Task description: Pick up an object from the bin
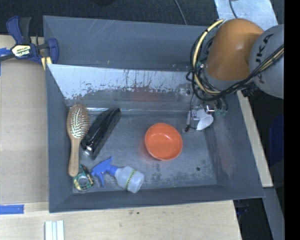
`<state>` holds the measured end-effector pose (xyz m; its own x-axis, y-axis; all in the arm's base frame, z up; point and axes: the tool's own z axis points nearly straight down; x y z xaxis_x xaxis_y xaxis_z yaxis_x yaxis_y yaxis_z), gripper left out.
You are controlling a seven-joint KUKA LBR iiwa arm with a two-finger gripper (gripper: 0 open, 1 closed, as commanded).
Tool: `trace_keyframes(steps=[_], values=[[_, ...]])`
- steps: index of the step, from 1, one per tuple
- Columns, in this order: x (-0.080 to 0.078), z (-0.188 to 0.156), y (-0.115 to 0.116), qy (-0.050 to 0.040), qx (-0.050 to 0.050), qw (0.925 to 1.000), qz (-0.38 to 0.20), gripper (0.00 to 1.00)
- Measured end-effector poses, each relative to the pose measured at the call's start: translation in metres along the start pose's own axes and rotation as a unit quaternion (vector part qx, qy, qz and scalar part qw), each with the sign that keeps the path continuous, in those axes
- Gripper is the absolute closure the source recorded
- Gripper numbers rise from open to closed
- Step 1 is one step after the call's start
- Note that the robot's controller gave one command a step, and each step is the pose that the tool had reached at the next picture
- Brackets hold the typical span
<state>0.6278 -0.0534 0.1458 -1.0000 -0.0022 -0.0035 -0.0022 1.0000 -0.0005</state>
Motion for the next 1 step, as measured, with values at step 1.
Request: trace_keyframes(steps=[1], values=[[0.0, 0.0, 0.0, 0.0, 0.0, 1.0, 0.0, 0.0]])
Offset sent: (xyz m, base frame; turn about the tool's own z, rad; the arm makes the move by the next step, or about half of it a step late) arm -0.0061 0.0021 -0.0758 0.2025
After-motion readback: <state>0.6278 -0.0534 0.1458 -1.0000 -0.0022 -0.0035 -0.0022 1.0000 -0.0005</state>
